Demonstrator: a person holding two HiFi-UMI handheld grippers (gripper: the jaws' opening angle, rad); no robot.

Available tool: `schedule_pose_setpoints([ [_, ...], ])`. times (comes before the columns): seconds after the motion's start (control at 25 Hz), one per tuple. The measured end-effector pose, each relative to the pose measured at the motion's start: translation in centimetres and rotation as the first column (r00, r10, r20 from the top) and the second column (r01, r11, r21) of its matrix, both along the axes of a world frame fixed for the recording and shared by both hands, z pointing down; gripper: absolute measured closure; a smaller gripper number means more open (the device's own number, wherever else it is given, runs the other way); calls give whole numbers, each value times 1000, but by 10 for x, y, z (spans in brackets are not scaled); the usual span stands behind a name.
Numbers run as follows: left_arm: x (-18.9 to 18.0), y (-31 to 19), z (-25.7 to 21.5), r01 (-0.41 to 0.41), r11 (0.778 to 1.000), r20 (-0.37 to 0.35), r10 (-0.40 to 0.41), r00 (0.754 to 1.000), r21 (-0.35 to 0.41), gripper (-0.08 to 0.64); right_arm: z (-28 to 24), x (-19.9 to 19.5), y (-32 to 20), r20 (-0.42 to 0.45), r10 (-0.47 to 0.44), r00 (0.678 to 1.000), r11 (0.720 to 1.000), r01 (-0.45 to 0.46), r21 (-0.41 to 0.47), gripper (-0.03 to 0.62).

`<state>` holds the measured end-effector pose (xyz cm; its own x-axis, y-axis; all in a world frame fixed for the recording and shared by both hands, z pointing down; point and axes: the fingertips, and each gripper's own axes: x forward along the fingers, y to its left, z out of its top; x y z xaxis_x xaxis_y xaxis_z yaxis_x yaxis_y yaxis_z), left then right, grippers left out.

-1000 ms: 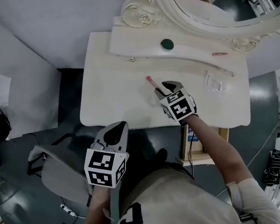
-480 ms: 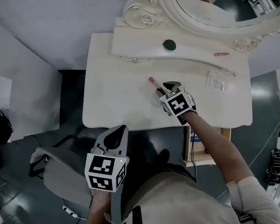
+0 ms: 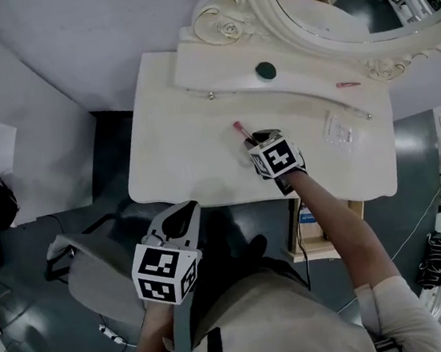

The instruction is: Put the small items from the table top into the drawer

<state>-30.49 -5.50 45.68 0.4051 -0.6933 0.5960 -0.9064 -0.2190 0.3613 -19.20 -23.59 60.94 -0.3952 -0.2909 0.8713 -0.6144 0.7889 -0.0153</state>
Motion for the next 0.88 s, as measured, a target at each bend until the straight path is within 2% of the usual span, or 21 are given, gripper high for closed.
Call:
schedule_pose_setpoints([
  [0.24,5,2,4,-7,1000,-12,7,1000,-3,502,1,0,0,16,-26,1000,999,27,-27,485],
  [0.48,4,4,4,-3,1000,-11,3,1000,-4,503,1,-2,1,-10,-52,999,998,51,-33,509],
  [0.52,5,5,4,-3,1000,-10,3,1000,-5,503,1,-2,1,-10,-53,999,998,53,-35,526],
  [0.88,5,9,0,2,1000,-20,-2,1000,6,503,1,-3,3,4,-36,999,999,36,-22,531],
])
